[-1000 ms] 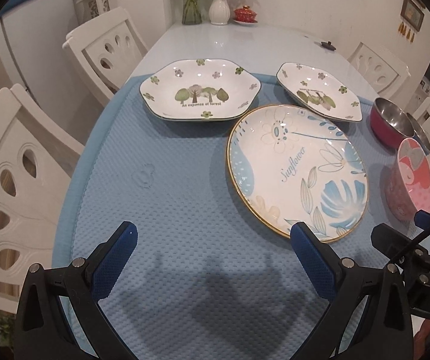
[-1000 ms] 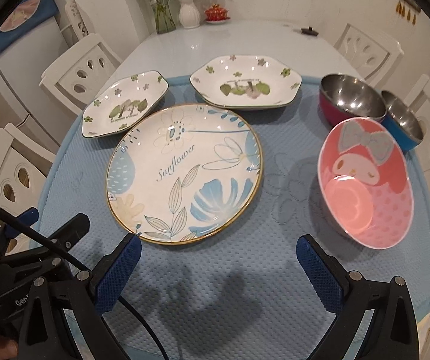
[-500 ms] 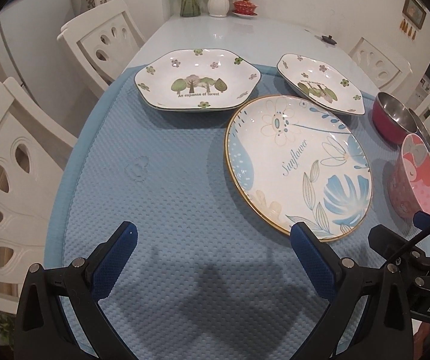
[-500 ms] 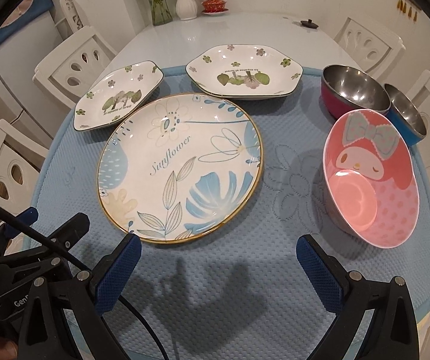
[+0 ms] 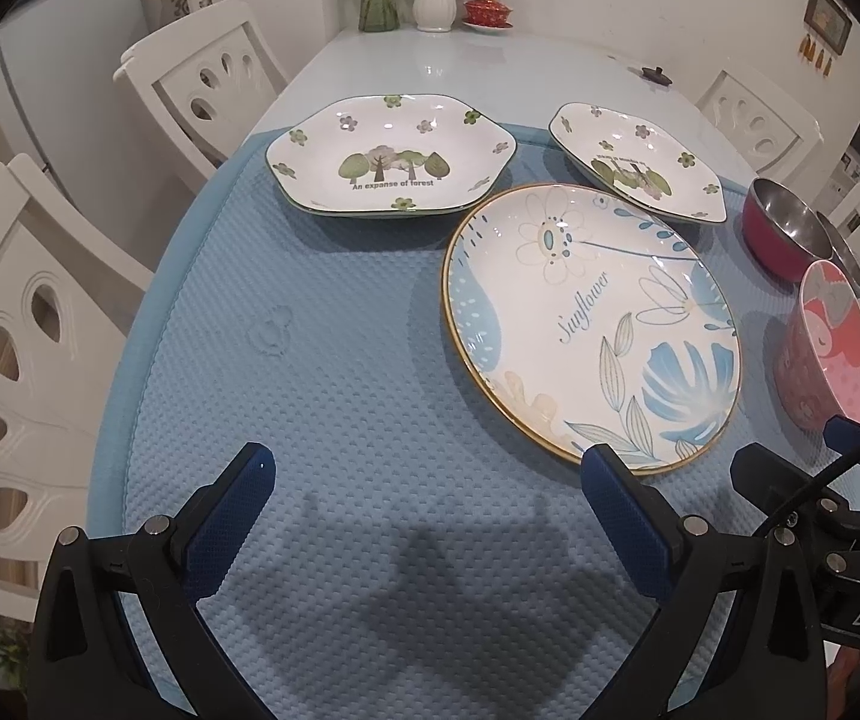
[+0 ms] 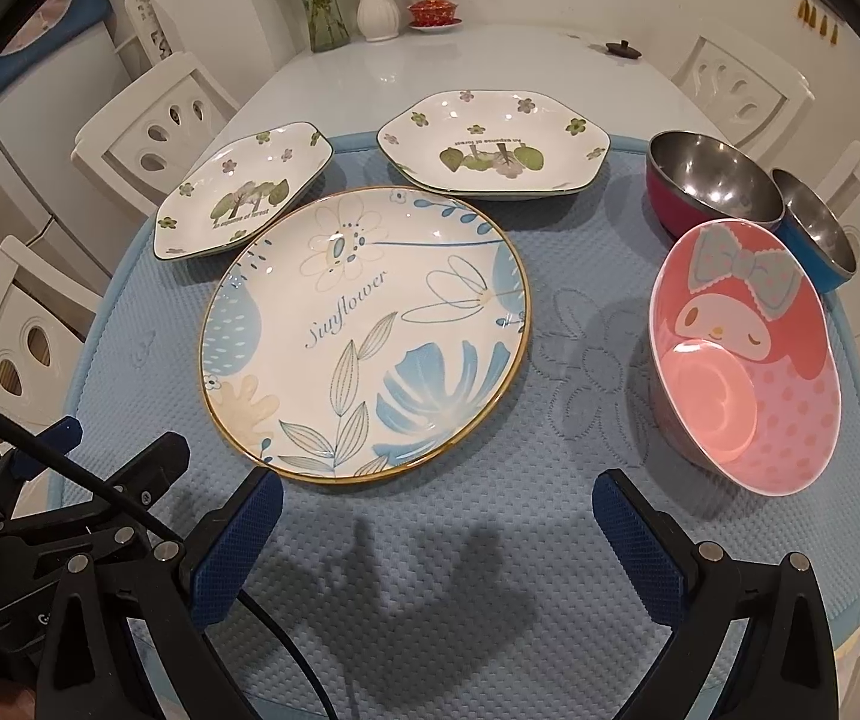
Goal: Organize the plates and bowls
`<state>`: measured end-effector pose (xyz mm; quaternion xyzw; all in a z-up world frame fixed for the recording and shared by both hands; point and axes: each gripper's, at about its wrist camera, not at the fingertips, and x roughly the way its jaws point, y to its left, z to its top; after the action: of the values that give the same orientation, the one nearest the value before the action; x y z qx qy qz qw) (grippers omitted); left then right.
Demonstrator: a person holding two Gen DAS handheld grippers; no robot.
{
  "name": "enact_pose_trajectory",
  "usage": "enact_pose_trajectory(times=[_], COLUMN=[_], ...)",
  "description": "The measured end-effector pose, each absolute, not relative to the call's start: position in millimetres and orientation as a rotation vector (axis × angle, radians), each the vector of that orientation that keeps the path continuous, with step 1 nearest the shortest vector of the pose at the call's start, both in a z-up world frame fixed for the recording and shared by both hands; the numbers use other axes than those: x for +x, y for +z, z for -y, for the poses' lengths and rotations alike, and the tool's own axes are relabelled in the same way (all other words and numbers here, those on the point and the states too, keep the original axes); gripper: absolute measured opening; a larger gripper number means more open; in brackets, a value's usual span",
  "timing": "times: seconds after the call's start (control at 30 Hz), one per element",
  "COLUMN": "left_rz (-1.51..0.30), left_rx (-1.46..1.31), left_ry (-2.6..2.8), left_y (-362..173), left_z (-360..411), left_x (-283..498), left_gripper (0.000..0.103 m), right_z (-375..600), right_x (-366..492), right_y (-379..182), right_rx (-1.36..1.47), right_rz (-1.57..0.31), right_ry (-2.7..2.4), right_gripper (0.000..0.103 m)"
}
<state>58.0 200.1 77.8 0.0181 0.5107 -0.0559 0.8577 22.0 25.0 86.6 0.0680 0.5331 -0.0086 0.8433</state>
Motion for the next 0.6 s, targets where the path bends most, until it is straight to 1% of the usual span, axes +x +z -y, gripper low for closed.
enact_pose_trajectory(times=[0.6], left_rz=[-1.080], left_rx=[0.020], left_ry=[-0.138], left_y=[71.7], left_z=[-197.9], left_x=[59.6], left_gripper=[0.101], right_z=[-19.7], right_x=[26.7], right_y=[88.2], right_rx=[0.152], right_rz=[-1.106], right_ry=[-0.036], right_gripper=[0.103])
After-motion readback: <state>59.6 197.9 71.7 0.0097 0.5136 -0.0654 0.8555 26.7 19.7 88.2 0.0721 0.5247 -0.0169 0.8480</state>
